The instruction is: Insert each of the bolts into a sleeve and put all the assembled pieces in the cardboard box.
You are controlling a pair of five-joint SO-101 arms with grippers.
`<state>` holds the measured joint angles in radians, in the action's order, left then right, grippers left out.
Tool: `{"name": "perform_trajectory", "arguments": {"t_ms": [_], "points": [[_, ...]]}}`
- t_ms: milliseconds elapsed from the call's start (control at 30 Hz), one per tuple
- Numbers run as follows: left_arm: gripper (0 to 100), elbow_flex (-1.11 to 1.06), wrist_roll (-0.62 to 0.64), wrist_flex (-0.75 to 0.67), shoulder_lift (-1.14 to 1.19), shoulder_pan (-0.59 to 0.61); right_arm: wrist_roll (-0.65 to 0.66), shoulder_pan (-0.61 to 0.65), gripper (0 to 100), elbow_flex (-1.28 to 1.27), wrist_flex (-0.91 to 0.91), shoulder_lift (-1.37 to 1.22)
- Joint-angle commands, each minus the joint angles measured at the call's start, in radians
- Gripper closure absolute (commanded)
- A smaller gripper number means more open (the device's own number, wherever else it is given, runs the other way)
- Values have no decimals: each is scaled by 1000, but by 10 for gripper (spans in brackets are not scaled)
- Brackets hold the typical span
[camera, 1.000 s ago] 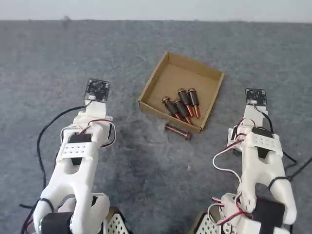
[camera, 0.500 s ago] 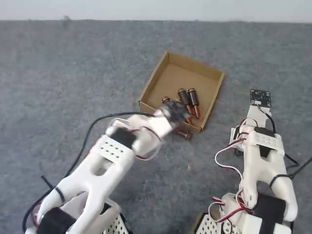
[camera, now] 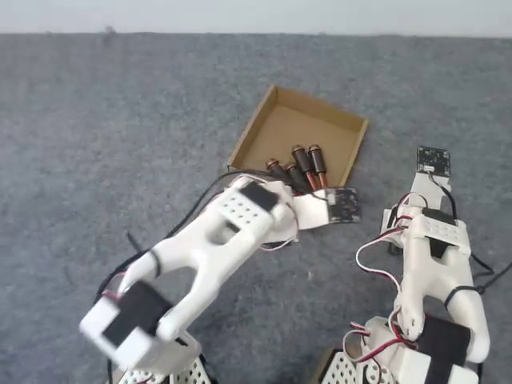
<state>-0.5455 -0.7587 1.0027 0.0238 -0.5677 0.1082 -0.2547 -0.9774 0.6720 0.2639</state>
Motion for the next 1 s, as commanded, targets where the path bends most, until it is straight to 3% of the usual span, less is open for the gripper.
{"name": "perform_trajectory", "arguments": {"t_ms": [0,500,967], "points": [[913,119,-57,14,66,-21,-9,-13,992,61,-12,7],[913,315,-100,18,307,-17,-9,-8,992,63,-16,7],[932,386,-103,183,384,-18,-8,-8,992,63,-18,7]]}}
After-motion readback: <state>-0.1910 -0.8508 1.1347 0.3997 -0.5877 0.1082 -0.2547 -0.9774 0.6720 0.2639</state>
